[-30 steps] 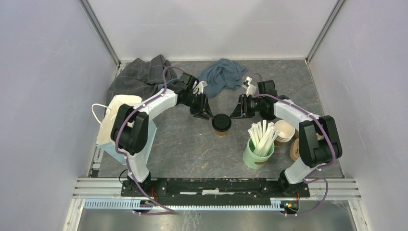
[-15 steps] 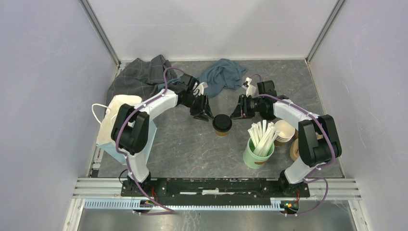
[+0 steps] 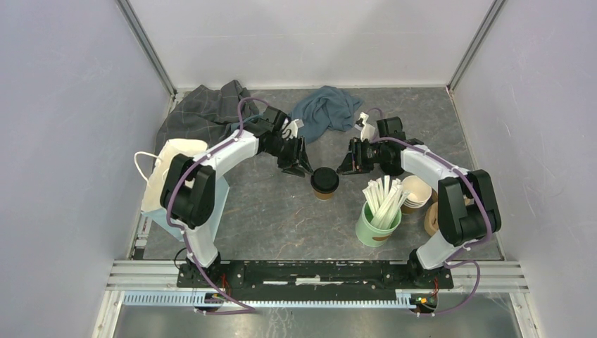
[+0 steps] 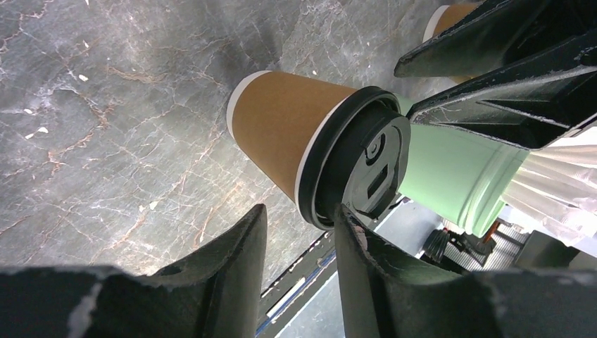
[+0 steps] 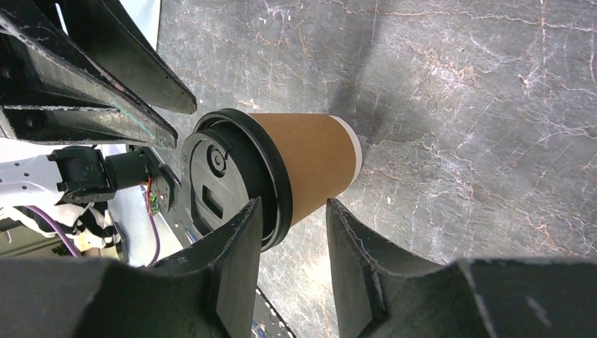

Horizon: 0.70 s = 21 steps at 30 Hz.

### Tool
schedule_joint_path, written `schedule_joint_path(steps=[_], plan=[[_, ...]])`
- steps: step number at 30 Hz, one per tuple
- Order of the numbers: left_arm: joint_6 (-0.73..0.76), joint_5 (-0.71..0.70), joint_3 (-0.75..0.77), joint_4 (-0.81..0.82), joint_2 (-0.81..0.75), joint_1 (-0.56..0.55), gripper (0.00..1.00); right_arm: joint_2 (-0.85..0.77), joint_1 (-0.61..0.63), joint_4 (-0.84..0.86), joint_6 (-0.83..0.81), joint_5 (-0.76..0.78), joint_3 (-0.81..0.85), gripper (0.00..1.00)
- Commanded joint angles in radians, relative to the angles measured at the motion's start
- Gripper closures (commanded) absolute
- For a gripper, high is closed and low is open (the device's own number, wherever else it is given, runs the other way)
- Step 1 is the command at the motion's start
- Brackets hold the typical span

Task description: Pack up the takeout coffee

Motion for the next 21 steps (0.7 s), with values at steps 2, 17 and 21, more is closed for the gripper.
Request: schedule_joint_path(steps=[2,17,21], plan=[[0.054,0.048,-0.007,-0.012,-0.028,-0.013,0.54,-0.036,0.000,0.007,-0.022,-0.014,0.002,0.56],[0.068,0.003,-0.021,-0.012,-0.008,-0.038,0.59,-0.013,0.002,0.037,-0.027,-0.044,-0.048,0.59],[0.072,-0.011,-0.025,-0.015,0.002,-0.037,0.60,-0.005,0.001,0.048,-0.026,-0.035,-0.063,0.59]])
